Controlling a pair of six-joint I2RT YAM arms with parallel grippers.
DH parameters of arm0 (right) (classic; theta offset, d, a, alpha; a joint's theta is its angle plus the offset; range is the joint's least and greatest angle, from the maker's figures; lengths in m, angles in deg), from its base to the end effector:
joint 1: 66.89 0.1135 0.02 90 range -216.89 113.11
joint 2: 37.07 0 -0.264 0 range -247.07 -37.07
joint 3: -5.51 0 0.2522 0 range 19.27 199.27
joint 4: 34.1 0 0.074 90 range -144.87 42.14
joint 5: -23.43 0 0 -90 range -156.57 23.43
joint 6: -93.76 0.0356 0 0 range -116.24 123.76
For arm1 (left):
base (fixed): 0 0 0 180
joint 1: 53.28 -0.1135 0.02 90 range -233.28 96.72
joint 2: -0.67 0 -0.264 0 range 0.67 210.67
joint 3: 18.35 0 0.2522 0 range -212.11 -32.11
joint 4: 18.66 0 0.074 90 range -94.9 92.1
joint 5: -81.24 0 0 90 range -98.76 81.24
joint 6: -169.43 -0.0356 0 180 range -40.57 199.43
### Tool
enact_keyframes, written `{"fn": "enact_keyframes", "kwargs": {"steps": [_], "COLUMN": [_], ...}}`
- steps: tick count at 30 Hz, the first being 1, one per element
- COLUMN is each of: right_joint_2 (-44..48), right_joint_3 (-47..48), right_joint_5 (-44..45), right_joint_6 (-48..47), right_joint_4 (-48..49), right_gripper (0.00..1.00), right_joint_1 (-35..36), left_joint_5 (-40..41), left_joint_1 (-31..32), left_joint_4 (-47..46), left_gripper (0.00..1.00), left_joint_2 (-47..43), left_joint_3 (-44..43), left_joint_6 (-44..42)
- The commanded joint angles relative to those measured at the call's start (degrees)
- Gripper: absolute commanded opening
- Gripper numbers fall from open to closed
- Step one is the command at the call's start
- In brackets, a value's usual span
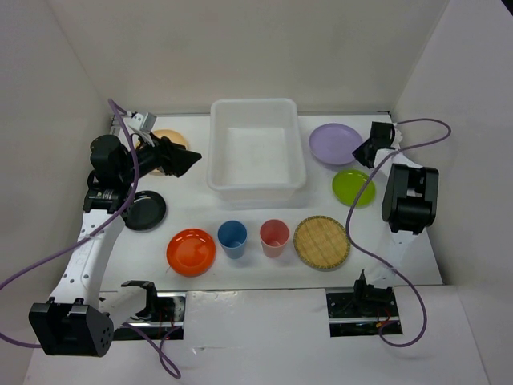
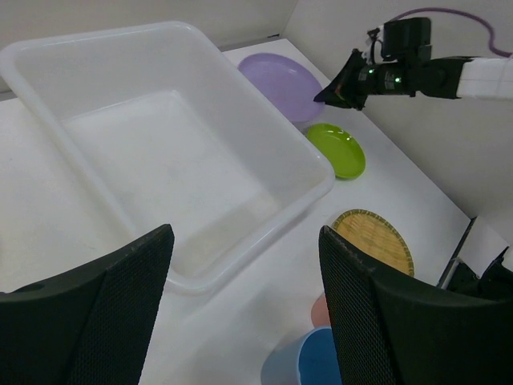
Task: Place the mixed dishes into the plastic bin
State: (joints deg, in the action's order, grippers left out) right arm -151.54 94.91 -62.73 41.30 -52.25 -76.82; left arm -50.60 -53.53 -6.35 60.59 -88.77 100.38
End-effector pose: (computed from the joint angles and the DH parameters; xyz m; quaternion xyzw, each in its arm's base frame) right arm 0.4306 -0.0778 0.1719 0.3814 0.8344 0.0648 0.3926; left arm 0.2362 -0.0227 0.3847 0.1208 0.7051 -0.3690 0.5933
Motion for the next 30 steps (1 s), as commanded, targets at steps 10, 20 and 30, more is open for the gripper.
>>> {"fn": "enact_keyframes", "kwargs": {"steps": [10, 20, 30], "right_joint_2": [30.69, 29.87, 6.3], "right_joint_3": [-3.3, 5.91, 19.09], "right_joint_5": [13.04, 15.06, 10.93], "right_joint_6": [3.68, -0.01, 1.22], "right_joint_4": [-2.03, -3.44, -3.61], "right_gripper": [0.0, 0.0, 0.0], "right_joint_1": [8.18, 28.8, 36.12], "left_joint_5": [-1.05, -2.1, 1.06], "left_joint_1": [-0.36, -0.36, -0.36], "left_joint_4": [-1.71, -2.85, 3.2], "left_gripper": [0.8, 0.8, 0.8], "left_joint_2": [-1.12, -1.73, -6.31], "left_joint_3": [-1.78, -1.78, -1.78], "left_joint_6": [-1.97, 0.14, -2.49]}}
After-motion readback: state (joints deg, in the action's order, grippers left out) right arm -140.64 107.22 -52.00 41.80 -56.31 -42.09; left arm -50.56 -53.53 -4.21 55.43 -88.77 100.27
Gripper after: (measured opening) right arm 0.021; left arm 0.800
